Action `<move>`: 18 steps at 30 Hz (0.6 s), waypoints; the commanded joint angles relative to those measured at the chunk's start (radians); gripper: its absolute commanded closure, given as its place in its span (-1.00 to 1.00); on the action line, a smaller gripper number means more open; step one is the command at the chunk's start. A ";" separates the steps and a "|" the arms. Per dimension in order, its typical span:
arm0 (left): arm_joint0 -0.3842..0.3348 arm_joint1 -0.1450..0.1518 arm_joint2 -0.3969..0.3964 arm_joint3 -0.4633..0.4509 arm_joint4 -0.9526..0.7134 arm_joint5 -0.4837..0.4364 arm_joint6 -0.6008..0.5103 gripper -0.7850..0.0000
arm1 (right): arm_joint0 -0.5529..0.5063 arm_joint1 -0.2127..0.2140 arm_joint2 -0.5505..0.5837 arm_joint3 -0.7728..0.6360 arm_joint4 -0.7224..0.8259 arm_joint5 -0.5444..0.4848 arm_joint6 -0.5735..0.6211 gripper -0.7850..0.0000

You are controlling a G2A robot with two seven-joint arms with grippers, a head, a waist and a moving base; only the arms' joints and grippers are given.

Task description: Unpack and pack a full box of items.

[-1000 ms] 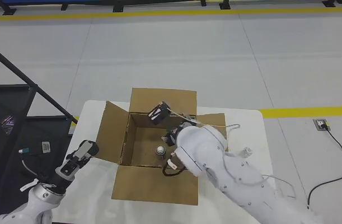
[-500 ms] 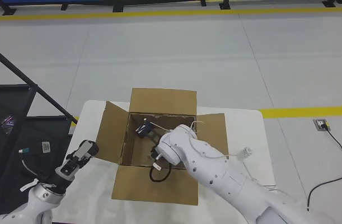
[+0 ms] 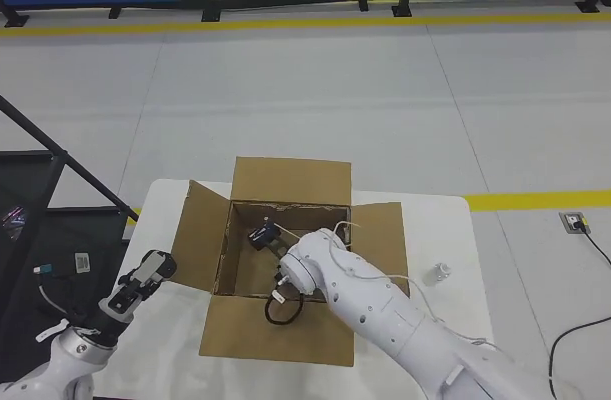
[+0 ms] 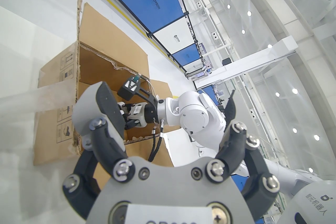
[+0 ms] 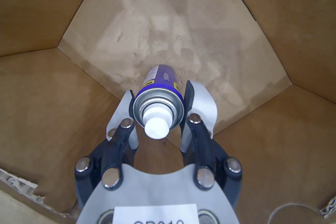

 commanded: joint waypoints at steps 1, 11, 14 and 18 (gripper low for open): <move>0.000 0.000 0.000 0.000 0.000 0.000 0.000 -1.00 | 0.004 -0.002 0.006 -0.013 -0.006 -0.003 -0.006 1.00; 0.000 0.000 0.000 0.000 0.000 0.000 0.000 -1.00 | -0.076 0.090 0.175 -0.426 -0.196 0.066 0.115 1.00; 0.000 0.000 0.000 0.000 0.000 0.000 0.000 -1.00 | -0.196 0.147 0.286 -0.721 -0.324 0.074 0.226 1.00; 0.000 0.000 0.000 0.000 0.000 0.000 0.000 -1.00 | -0.390 0.208 0.444 -1.113 -0.491 0.023 0.376 1.00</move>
